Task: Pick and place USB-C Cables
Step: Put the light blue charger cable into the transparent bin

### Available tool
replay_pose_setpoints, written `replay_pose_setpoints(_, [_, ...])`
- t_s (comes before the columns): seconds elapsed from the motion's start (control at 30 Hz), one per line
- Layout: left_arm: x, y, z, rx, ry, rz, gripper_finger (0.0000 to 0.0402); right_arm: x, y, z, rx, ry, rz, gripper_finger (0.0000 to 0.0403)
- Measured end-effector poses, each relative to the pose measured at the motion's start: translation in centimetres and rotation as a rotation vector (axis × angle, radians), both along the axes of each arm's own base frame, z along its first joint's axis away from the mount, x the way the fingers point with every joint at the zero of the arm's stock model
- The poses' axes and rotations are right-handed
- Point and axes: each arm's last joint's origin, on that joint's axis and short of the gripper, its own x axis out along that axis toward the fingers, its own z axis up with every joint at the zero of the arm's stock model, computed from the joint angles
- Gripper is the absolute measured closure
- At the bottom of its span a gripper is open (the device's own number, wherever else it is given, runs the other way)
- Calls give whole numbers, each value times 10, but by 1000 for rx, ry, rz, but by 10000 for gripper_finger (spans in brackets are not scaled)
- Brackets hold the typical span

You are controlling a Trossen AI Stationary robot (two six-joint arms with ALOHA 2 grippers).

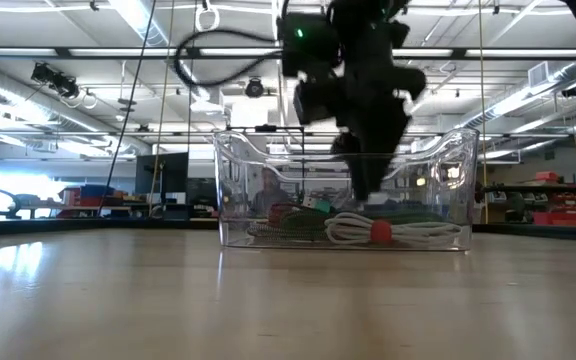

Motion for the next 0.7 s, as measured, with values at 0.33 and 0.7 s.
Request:
replay_pose_setpoints(0.33, [0,1,0,15,1,18,218,25,-12,113,-20,-231,-42,178])
replay_pose_setpoints(0.7, [36,17,-18,-10,89,111,219,-17,-27,255,-140,-684,-55,182])
